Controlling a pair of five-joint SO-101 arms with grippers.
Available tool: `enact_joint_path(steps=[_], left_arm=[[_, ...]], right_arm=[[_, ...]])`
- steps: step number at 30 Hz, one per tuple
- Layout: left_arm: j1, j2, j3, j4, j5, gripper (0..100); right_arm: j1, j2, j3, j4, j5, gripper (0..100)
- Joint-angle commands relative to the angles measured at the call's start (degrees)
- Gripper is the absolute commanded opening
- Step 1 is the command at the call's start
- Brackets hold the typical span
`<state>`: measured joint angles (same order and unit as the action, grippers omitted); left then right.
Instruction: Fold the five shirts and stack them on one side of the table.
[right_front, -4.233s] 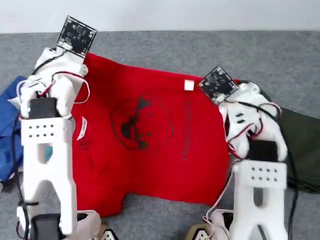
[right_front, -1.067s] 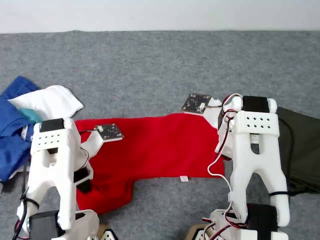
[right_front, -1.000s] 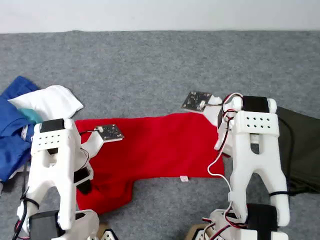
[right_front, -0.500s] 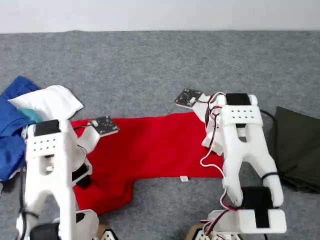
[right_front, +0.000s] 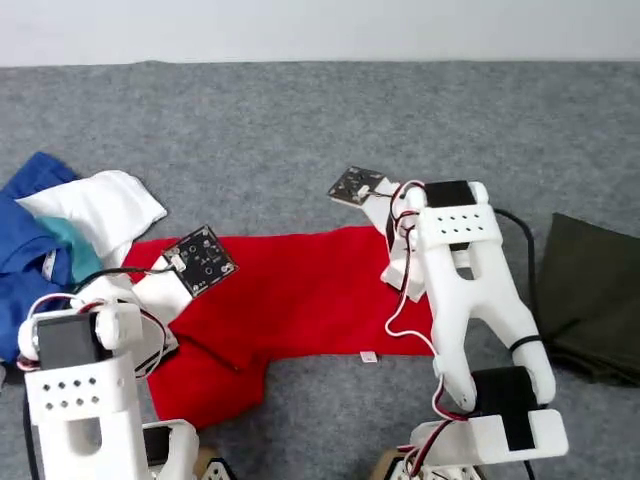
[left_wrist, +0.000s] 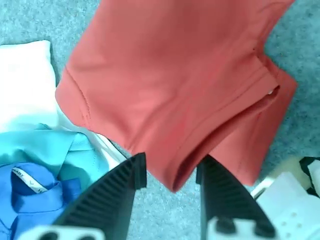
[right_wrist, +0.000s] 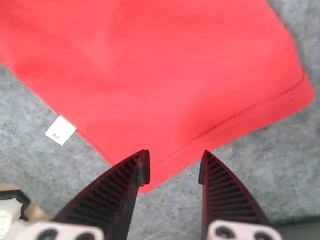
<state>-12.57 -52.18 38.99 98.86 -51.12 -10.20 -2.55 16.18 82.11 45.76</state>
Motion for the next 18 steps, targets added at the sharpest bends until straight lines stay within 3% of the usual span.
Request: enact_joint_path(steps=[1,9,18], left_arm=[[0.00,-1.05,-2.77,1.76,0.44,17],[0.26,-1.05,-11.30,1.85,0.44,17],[0.35,-1.05,-3.91,1.85,0.18,18]], right_arm=[[-0.40,-0.31,-2.99,-1.80,-0.62,16.3],[-0.31,2.77,-3.25,-1.80,-0.62,16.3],[-0.48,5.05,-3.25,-2.24,-3.08,16.2]])
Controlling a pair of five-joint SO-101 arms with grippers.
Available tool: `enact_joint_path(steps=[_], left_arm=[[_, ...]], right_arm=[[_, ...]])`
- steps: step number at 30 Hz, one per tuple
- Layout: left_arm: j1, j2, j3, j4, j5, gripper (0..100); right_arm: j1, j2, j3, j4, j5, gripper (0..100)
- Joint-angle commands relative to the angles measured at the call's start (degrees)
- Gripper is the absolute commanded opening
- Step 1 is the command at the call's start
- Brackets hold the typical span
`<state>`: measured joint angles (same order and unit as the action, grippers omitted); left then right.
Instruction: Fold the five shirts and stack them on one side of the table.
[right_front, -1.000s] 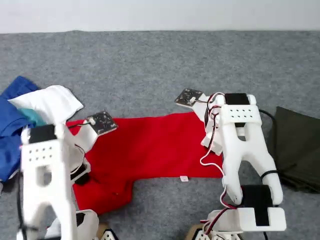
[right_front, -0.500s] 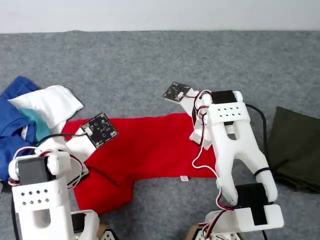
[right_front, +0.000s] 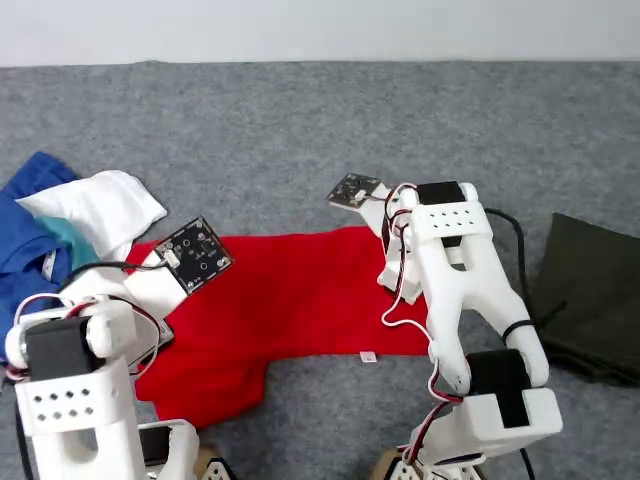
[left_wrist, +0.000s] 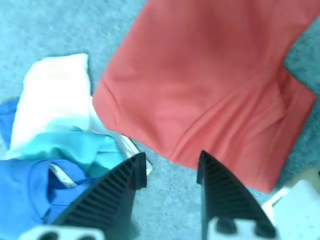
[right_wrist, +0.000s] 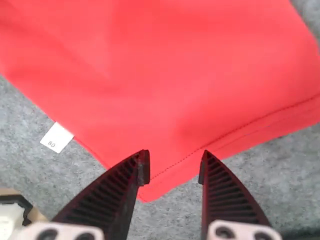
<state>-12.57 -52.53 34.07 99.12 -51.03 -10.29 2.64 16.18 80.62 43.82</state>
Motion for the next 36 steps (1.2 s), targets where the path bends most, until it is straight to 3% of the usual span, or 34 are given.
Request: enact_joint_path(steps=[1,7,13,17,20,25,31,36], left_arm=[[0.35,-0.44,1.63,1.58,0.09,18],[-1.58,-0.44,6.02,1.23,0.88,17],[-15.03,-0.70,6.90,-5.01,6.24,17],[-22.86,-0.70,7.34,-6.95,10.46,17],[-27.78,-0.70,7.08,-6.95,13.27,11],[-36.48,-0.44,7.34,-6.95,16.79,0],[-49.49,-0.18,12.53,-14.07,16.79,1],[-54.51,-0.18,20.18,-19.87,15.65,1]], right_arm=[[-0.40,-0.04,-3.25,-0.75,-1.14,16.2],[-1.80,-0.04,-3.34,-0.75,-1.32,16.2],[-1.01,0.04,-3.34,-9.19,-11.43,16.2],[-0.13,0.04,-3.34,-15.25,-14.59,16.2],[-1.36,0.04,-5.54,-13.93,-15.12,16.2],[-9.27,0.04,-10.20,-5.14,-15.30,16.2],[-21.67,0.04,-11.34,2.59,-10.02,16.2],[-31.52,1.19,-11.34,3.12,-8.97,16.3]])
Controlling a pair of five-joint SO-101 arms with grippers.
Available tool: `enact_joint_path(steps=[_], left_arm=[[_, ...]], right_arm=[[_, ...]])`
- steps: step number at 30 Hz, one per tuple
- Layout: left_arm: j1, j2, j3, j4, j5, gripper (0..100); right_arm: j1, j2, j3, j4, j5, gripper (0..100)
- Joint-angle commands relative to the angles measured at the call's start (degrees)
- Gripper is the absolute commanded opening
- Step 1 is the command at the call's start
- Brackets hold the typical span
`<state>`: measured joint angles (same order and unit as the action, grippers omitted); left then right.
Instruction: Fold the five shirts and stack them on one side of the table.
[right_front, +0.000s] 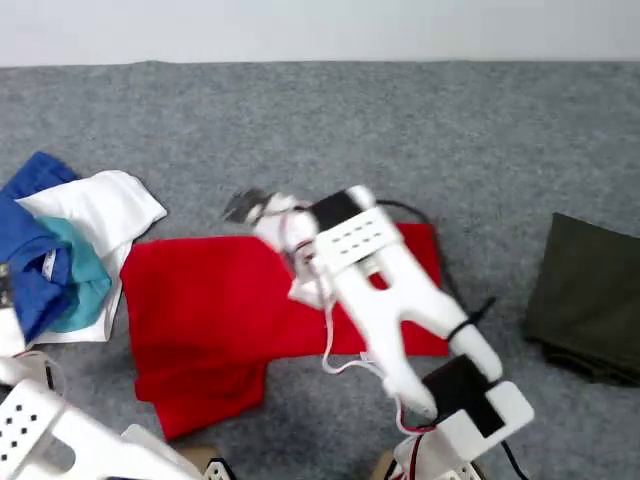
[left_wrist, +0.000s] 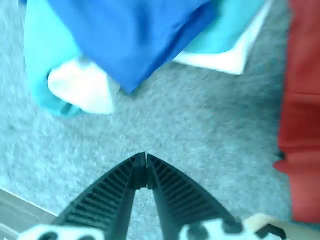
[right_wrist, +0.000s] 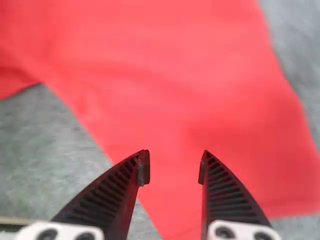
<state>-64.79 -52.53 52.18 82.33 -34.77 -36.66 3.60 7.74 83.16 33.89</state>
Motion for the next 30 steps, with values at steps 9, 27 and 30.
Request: enact_joint_path(steps=[9,27,30], left_arm=[[-2.90,-0.18,4.18,-3.16,-0.62,1],[-2.90,-0.26,4.18,-3.08,-0.62,1],[-2.90,-0.26,4.18,-3.34,-0.62,1]], right_arm=[[-20.62,8.48,-3.08,0.04,0.53,16.2],[-31.25,17.01,-3.16,-11.38,-2.29,16.2],[-31.08,19.47,-4.57,-12.00,-2.29,16.1]])
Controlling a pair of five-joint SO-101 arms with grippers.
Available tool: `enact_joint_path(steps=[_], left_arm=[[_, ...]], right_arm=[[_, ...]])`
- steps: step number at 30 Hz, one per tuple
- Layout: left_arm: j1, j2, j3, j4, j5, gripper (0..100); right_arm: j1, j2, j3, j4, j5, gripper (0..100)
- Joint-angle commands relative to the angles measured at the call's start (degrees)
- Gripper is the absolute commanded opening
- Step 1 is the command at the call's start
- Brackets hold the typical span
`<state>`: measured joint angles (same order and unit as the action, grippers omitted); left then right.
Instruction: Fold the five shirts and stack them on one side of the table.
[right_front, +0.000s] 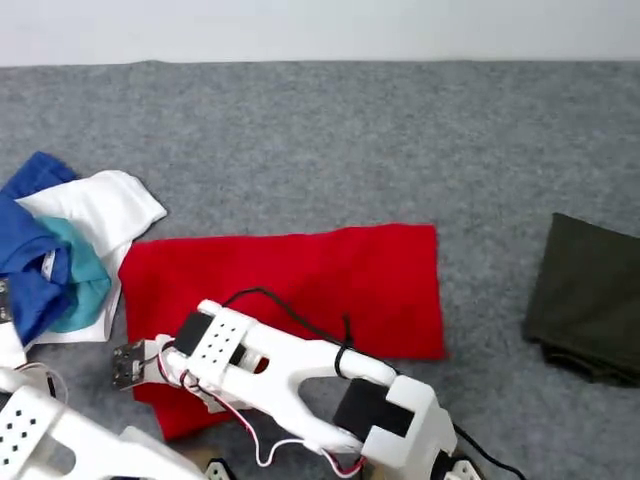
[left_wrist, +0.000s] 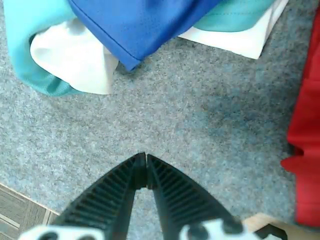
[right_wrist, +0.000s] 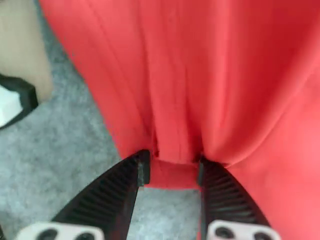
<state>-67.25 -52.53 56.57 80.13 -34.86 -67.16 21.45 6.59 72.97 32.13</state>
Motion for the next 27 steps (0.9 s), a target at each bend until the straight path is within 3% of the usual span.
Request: enact_joint_path(steps=[1,8,15,27], left_arm=[[-0.44,-0.26,-0.22,-1.23,-0.53,1],[-0.44,-0.26,-0.22,-1.32,-0.79,1],[-0.35,-0.26,-0.22,-1.32,-0.79,1],[0.00,-0.26,-0.22,-1.32,-0.79,1]], right_arm=[[-0.48,2.59,-4.40,-1.71,-0.53,16.1],[-0.31,7.25,-12.84,2.51,-0.44,0.6],[3.65,8.57,-16.44,8.66,-0.18,1.0],[14.02,2.51,-16.53,10.68,-0.09,1.0]])
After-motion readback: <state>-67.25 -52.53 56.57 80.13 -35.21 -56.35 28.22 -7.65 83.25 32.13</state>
